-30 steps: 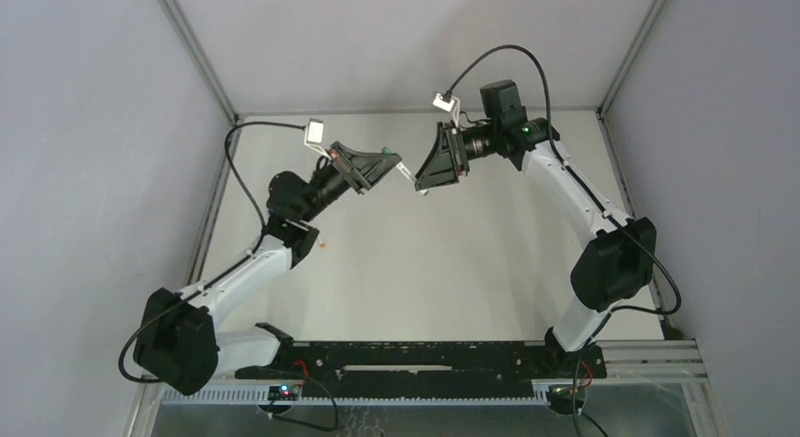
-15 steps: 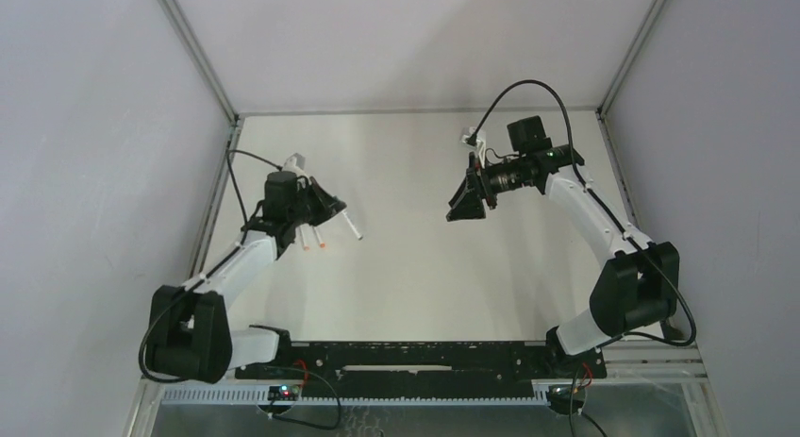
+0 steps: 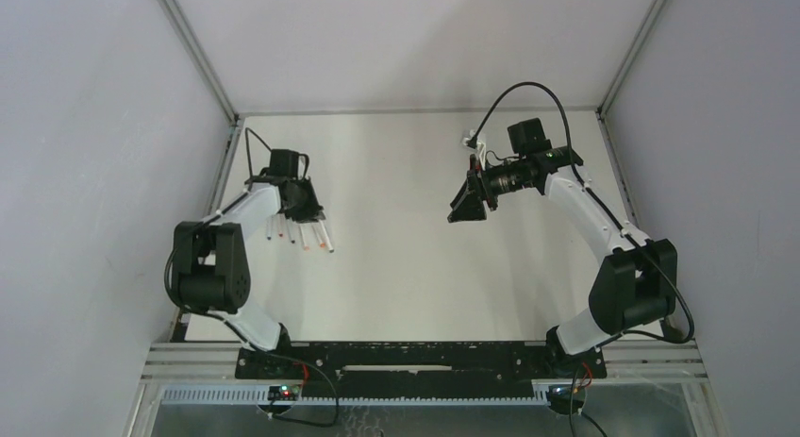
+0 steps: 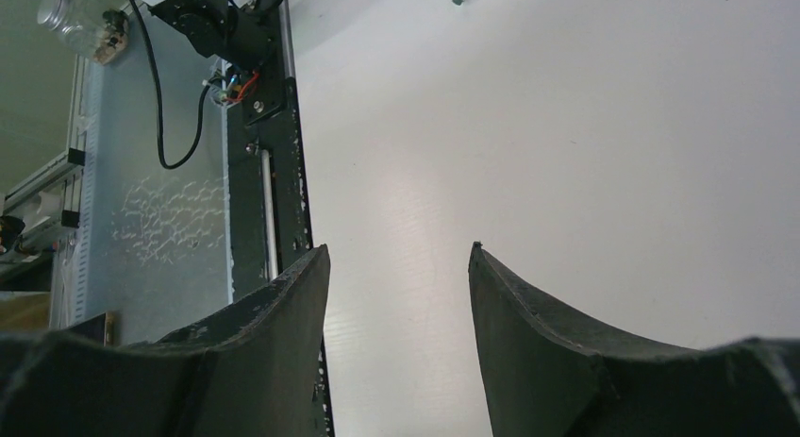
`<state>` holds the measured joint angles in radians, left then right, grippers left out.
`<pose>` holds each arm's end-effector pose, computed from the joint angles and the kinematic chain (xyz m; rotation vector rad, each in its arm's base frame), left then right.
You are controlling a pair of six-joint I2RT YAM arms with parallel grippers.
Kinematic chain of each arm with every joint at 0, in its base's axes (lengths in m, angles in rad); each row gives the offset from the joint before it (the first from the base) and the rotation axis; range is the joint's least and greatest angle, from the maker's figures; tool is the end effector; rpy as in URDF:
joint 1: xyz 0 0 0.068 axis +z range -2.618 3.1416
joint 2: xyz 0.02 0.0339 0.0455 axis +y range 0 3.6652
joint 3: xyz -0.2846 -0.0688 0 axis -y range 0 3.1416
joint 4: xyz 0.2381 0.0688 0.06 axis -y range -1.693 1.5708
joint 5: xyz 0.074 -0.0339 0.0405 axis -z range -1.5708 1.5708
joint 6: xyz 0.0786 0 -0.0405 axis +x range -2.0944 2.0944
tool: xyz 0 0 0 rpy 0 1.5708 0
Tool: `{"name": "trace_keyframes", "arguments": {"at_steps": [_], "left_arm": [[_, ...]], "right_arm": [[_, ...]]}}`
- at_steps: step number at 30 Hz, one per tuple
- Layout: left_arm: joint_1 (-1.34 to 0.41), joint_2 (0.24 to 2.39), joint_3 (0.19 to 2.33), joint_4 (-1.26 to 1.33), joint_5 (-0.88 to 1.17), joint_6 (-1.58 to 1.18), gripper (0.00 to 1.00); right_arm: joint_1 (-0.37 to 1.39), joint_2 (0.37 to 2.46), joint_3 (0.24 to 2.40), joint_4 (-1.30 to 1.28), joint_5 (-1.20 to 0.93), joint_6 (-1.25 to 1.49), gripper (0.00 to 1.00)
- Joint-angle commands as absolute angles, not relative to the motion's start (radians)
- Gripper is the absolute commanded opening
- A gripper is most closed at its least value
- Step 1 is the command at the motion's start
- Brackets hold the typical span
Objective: Insert the pens into the pen caps
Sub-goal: Place the pen at the center of the board.
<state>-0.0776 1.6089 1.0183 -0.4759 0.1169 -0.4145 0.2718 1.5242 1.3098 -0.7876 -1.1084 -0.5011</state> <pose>0.3338 -0.0351 0.1820 -0.4068 2.6318 -0.3182 0.2806 0.1512 0.3139 -1.1827 1.8638 1.2629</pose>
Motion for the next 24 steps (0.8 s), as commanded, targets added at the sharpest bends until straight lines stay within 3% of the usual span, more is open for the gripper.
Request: {"name": "trace_keyframes", "arguments": {"at_steps": [1, 7, 13, 19, 24], "left_arm": [[-0.055, 1.703, 1.156, -0.574, 0.112, -0.341, 0.21], [-0.033, 1.804, 1.261, -0.615, 0.129, -0.318, 0.28], [-0.018, 1.774, 1.286, -0.615, 0.133, -0.314, 0.3], [-0.017, 1.559, 1.238, -0.545, 0.213, -0.276, 0.3], [-0.017, 1.228, 1.137, -0.367, 0.342, -0.293, 0.41]], "right_arm": [[0.273, 1.525, 1.306, -0.77, -1.125, -0.52, 0.63], [0.271, 1.521, 1.306, -0.771, -1.112, -0.522, 0.63], [0.252, 1.504, 1.307, -0.782, -1.099, -0.533, 0.63], [0.208, 1.456, 1.308, -0.797, -1.05, -0.565, 0.63], [0.14, 1.403, 1.369, -0.897, -0.934, -0.636, 0.63]]}}
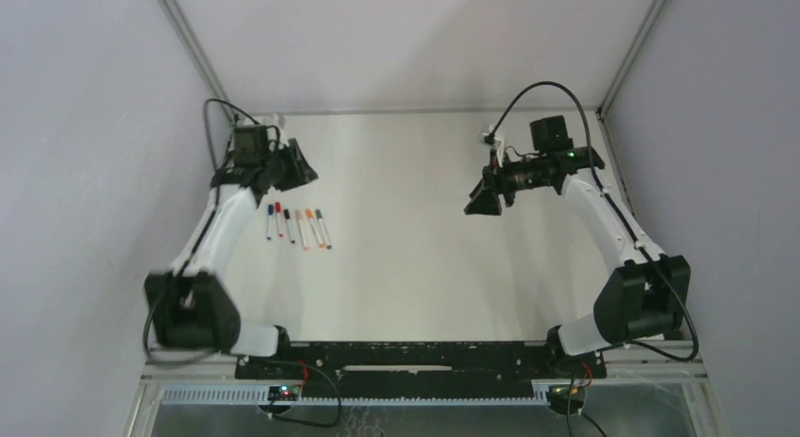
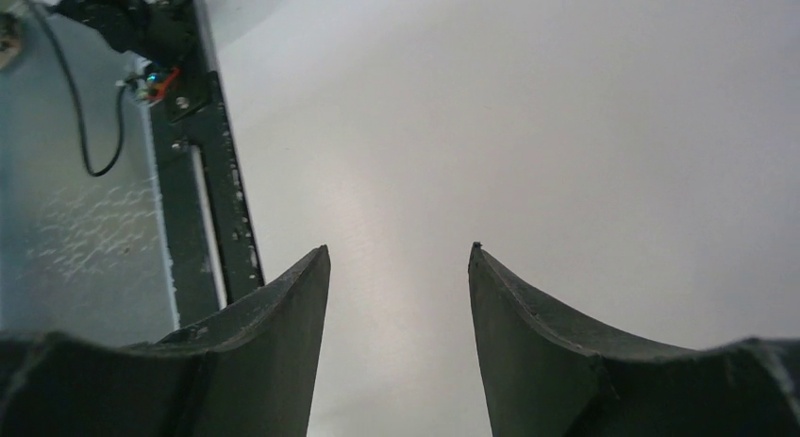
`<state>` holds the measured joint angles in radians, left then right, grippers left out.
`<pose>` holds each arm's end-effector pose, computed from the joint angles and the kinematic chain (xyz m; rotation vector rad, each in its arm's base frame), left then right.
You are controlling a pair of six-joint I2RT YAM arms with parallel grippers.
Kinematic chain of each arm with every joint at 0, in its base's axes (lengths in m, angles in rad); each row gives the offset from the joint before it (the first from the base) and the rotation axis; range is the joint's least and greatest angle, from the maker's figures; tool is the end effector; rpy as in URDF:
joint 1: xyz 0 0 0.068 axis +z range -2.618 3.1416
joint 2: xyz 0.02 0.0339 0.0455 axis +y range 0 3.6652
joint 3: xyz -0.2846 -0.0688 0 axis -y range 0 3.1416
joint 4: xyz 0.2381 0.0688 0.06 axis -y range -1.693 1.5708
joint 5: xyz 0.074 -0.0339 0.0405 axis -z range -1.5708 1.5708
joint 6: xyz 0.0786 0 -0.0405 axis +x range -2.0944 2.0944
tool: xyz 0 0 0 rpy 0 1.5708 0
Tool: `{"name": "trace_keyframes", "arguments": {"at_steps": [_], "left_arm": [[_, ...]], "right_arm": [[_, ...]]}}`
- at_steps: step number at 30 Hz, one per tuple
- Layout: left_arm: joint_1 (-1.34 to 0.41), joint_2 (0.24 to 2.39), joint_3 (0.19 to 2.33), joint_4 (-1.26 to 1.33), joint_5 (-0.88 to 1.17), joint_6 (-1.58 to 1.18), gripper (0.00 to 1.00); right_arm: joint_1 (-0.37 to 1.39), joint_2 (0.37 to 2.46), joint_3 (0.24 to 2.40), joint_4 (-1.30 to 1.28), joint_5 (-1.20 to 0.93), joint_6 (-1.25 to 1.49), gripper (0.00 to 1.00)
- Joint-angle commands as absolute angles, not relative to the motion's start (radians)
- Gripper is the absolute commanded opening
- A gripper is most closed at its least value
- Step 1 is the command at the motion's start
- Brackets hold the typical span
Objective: Insert the pens into the pen caps
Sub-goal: Place the pen at the center of the board, then reset both arms
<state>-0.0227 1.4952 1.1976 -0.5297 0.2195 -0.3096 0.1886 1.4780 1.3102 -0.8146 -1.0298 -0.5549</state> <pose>0.3453 -0.0250 0.2739 -0.2422 2.4014 -0.4175 0.2840 0.1228 0.3210 -1.1371 1.8904 1.0897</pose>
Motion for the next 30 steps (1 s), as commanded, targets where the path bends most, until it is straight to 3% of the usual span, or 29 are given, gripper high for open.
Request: {"name": "trace_keyframes", "arguments": {"at_steps": [1, 3, 6, 7, 8, 9, 17, 23, 30], "left_arm": [[-0.017, 1.17, 1.126, -0.34, 0.339, -0.307, 0.52], [-0.015, 1.063, 1.114, -0.28, 0.342, -0.339, 0.71], [-0.007, 0.997, 1.139, -0.24, 0.376, -0.386, 0.89], [-0.004, 0.988, 1.146, -0.231, 0.383, -0.405, 0.93], [-0.003, 0.984, 1.158, -0.219, 0.399, -0.427, 0.95], [-0.003, 0.982, 1.172, -0.206, 0.42, -0.452, 0.96], [0.029, 1.086, 1.327, -0.154, 0.679, -0.679, 1.0], [0.03, 1.111, 1.387, -0.133, 0.71, -0.732, 1.0], [0.029, 1.161, 1.363, 0.223, 0.837, -1.027, 1.0]], "right_arm": [[0.123, 1.397, 1.397, -0.922, -0.901, -0.646, 0.64], [0.082, 1.381, 1.472, -0.985, -0.839, -0.698, 0.67], [0.016, 1.354, 1.572, -1.039, -0.767, -0.726, 0.75], [-0.023, 1.347, 1.604, -1.049, -0.766, -0.715, 0.79], [-0.062, 1.344, 1.641, -1.051, -0.77, -0.689, 0.95], [-0.1, 1.34, 1.673, -1.052, -0.774, -0.65, 0.99], [-0.37, 1.185, 1.639, -0.818, -0.824, -0.212, 1.0], [-0.504, 1.02, 1.583, -0.752, -0.89, -0.163, 1.0], [-0.546, 0.871, 1.491, -0.598, -0.769, 0.104, 1.0]]}}
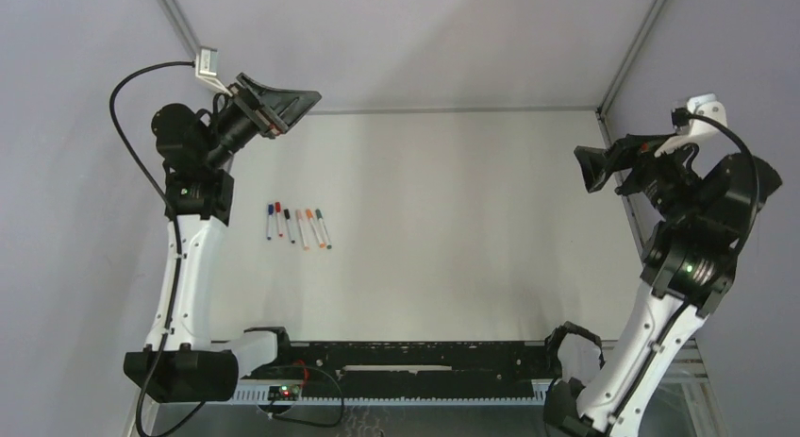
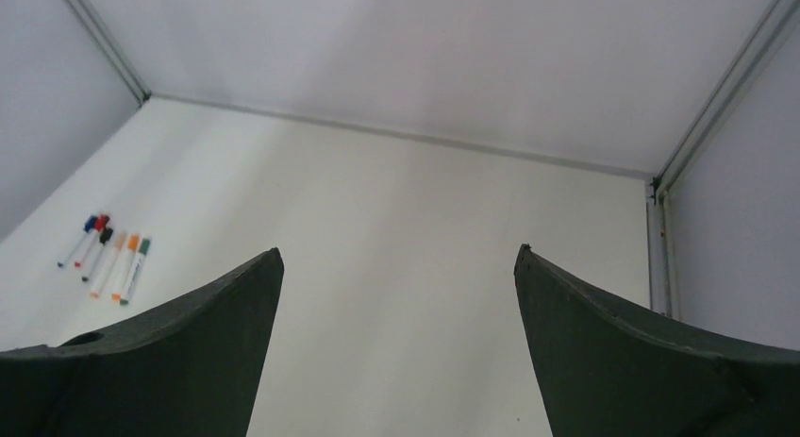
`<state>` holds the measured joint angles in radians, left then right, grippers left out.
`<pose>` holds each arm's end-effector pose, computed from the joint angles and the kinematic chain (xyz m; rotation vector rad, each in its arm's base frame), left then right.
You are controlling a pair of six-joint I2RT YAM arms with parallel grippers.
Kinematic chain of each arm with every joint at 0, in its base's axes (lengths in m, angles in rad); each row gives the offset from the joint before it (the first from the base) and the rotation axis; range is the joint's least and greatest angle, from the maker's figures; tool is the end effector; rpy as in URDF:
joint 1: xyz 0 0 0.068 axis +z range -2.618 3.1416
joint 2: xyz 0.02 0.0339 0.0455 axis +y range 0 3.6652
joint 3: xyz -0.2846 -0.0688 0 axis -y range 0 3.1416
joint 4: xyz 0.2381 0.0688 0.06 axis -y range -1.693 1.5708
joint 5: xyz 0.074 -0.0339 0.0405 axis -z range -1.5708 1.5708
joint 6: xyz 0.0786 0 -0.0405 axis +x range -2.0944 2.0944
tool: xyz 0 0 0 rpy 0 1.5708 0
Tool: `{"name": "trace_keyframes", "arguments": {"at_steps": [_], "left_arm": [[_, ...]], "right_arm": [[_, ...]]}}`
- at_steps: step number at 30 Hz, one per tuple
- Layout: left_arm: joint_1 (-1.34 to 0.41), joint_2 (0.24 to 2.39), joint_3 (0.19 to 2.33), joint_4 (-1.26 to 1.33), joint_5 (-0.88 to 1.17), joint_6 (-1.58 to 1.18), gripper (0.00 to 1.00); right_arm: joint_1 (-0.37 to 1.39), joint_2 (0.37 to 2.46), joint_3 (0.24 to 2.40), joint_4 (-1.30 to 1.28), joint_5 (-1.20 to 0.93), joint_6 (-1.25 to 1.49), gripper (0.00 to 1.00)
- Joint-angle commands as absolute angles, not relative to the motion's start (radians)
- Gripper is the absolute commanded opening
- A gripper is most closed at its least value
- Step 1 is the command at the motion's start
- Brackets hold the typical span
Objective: Insert the pens into the pen caps
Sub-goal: Reset both arms
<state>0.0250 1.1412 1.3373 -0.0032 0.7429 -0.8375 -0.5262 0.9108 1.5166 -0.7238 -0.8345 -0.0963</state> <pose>0.2540 -0.0468 0.5028 0.0162 1.5383 -1.1649 0.1442 -0.0164 0.5083 -0.2640 1.6338 0.2308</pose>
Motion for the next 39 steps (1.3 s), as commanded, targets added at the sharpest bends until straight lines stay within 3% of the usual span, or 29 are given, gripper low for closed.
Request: {"name": "trace_keyframes", "arguments": {"at_steps": [1, 8, 11, 13, 15, 18, 25, 39], "left_arm": [[0.031, 1.161, 1.365, 0.222, 0.835, -1.03, 1.0], [0.03, 1.147, 1.388, 0.136, 0.82, -0.984, 1.0], [0.026, 1.117, 1.433, -0.052, 0.769, -0.825, 1.0], [0.009, 1.085, 1.489, -0.279, 0.65, -0.627, 1.0], [-0.062, 1.054, 1.547, -0.537, 0.398, -0.432, 1.0], [-0.089, 1.023, 1.563, -0.681, 0.199, -0.346, 1.0], [-0.089, 1.022, 1.593, -0.739, -0.041, -0.299, 1.0], [-0.075, 1.046, 1.562, -0.643, -0.01, -0.247, 1.0]], "right_arm": [[-0.552, 0.865, 1.491, -0.592, -0.749, 0.131, 1.0], [-0.561, 0.863, 1.446, -0.568, -0.719, 0.247, 1.0], [-0.561, 0.876, 1.425, -0.564, -0.725, 0.266, 1.0], [-0.561, 0.891, 1.419, -0.56, -0.744, 0.265, 1.0], [-0.558, 0.911, 1.419, -0.554, -0.755, 0.25, 1.0], [-0.522, 0.94, 1.41, -0.554, -0.698, 0.169, 1.0], [-0.457, 0.976, 1.409, -0.591, -0.556, 0.036, 1.0], [-0.453, 1.121, 1.596, -0.693, -0.553, 0.056, 1.0]]}}
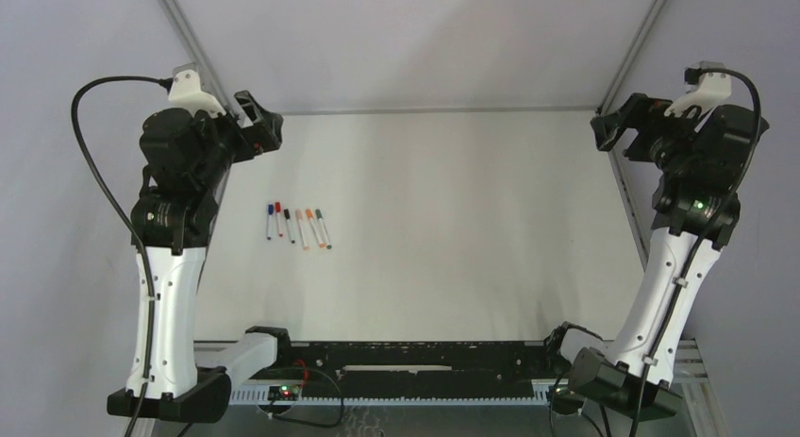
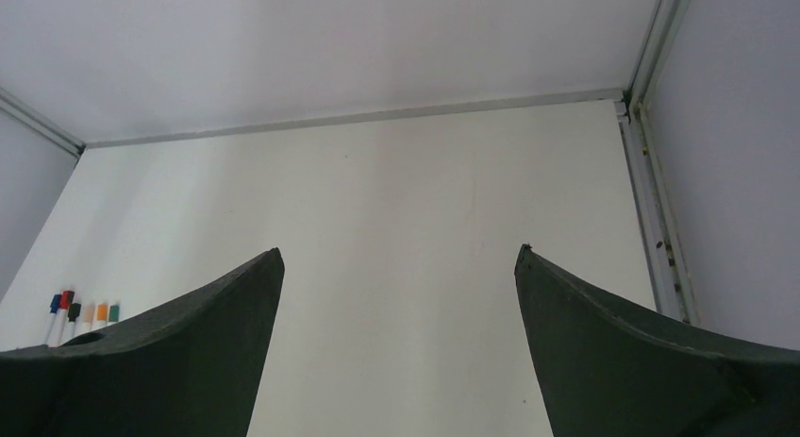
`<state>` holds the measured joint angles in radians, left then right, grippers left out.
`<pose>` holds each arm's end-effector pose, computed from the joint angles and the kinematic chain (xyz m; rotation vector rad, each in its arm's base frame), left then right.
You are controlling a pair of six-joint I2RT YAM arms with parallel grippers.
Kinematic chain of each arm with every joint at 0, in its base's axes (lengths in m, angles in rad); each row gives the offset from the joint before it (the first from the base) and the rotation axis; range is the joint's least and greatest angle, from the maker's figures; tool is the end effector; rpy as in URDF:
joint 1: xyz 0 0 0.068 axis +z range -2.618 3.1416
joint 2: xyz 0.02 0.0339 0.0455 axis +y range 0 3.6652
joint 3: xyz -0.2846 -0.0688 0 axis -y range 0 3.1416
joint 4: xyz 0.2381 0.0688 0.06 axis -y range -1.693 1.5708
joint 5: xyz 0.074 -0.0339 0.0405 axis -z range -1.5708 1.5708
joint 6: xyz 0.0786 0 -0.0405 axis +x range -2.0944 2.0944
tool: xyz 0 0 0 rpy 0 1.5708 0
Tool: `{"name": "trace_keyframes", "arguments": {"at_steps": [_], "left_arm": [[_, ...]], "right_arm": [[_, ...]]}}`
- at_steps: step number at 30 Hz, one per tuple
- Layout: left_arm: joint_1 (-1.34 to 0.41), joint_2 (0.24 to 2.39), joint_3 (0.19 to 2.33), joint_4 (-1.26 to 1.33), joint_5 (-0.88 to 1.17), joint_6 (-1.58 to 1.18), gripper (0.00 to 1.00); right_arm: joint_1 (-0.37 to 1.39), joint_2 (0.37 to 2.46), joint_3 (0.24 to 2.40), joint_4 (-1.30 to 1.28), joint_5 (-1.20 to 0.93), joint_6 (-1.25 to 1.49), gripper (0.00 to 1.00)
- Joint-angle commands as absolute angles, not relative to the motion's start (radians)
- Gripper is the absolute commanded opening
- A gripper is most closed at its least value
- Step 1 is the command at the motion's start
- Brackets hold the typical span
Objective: Insert the pens into the pen caps
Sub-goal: Reset both arms
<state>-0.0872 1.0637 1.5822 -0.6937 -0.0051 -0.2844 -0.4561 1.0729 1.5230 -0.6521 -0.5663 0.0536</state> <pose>0.2084 -0.0178 0.5058 -0.1763 1.7446 -0.2672 0.2070 -0.0546 0.4930 0.0380 1.7450 0.2072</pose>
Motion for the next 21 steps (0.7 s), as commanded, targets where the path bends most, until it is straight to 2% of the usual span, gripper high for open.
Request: {"name": "trace_keyframes", "arguments": {"at_steps": [1, 11, 21], "left_arm": [[-0.071, 1.045, 1.553, -0.644, 0.004, -0.252, 1.0], [-0.061, 0.945, 1.32, -0.572, 0.116, -0.335, 1.0], [-0.058, 0.96, 1.353, -0.549, 0.132, -0.384, 1.0]], "right_arm": [[-0.453, 1.139, 1.615, -0.716, -0.554, 0.06, 1.0], [-0.453, 1.242, 1.694, -0.735, -0.557, 0.075, 1.0], [-0.516, 1.244, 1.637, -0.644, -0.614, 0.101, 1.0]]}}
